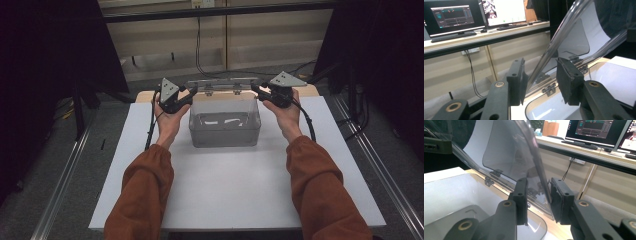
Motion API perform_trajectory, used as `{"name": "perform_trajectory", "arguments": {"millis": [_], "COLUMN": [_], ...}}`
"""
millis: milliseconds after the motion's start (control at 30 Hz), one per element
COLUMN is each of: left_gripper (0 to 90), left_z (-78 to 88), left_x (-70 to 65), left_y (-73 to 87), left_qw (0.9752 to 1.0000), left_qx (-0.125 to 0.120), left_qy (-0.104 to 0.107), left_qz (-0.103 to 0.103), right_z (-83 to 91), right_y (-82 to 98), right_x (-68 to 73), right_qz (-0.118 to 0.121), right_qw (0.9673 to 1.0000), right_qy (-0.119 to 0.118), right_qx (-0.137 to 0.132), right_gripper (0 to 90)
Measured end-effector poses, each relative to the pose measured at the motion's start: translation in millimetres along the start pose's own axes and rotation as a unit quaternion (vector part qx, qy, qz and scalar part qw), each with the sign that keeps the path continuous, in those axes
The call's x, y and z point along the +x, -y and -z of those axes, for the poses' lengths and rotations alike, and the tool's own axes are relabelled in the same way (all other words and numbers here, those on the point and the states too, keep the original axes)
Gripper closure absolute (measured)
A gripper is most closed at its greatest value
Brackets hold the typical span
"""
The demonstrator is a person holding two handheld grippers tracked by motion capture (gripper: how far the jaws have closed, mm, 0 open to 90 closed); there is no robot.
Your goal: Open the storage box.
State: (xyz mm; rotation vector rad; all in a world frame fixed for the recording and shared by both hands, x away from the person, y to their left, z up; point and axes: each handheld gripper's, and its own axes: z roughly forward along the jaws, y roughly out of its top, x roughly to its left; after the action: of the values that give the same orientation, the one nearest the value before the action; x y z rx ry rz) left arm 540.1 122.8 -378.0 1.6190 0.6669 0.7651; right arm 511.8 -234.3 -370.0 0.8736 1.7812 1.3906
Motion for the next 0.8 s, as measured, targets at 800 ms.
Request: {"name": "perform_trajectory", "arguments": {"millis": [800], "left_gripper": [64.5], "left_z": [-17.4], "left_x": [6.5], "left_y": [1.7], "left_qw": [1.0], "left_qx": [0.01], "left_qy": [0.002], "left_qz": [0.002], "right_z": [-8.5], "right_y": [-5.6], "right_x": [-7.9], "right_qz": [-0.002], "right_qw": [1.0], "right_qy": [0.005], "right_qx": [-0.005], "right_gripper": [70.0]}}
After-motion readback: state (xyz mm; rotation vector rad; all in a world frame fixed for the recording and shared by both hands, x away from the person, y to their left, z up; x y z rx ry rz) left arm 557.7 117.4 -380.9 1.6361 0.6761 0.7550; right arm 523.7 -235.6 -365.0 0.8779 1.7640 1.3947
